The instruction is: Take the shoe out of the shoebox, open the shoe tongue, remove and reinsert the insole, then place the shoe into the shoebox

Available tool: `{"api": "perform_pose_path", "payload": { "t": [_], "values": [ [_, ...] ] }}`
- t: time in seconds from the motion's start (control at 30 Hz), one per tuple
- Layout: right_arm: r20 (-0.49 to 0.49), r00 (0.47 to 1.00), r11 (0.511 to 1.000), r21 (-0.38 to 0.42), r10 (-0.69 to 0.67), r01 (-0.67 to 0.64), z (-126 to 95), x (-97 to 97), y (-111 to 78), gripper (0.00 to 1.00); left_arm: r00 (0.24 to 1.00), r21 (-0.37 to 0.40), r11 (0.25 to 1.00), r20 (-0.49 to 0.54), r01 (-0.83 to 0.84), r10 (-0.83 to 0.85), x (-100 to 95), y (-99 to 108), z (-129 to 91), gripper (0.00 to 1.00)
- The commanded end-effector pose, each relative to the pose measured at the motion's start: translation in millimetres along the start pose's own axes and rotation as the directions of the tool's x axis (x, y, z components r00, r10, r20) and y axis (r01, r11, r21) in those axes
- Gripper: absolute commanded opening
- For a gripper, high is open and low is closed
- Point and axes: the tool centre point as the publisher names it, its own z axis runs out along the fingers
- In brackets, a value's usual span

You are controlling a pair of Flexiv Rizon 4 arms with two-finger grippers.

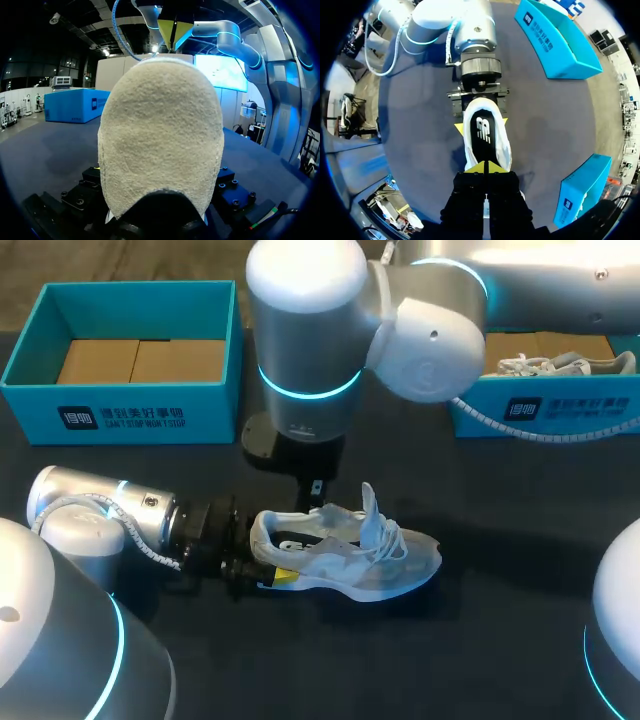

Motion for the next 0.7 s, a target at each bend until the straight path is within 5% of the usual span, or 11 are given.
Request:
{"api": "perform_pose_path", "payload": {
  "t": [0.03, 0.33, 0.7],
  "values": [
    [0.003, 0.999, 0.999, -0.014, -0.036, 0.036, 13, 0.5, 7.0, 0.00, 1.000, -0.003, 1.000, -0.001, 0.001, -0.001, -0.1, 3, 1, 0.00],
    [-0.007, 0.997, 0.997, -0.022, -0.071, 0.071, 51, 0.5, 19.0, 0.00, 1.000, -0.003, 1.000, -0.001, 0.001, -0.001, -0.1, 3, 1, 0.00],
    [0.012, 0.996, 0.996, -0.029, -0.085, 0.085, 76, -3.4, 6.4, 0.00, 1.000, -0.003, 1.000, -0.001, 0.001, -0.001, -0.1, 3, 1, 0.00]
  ]
}}
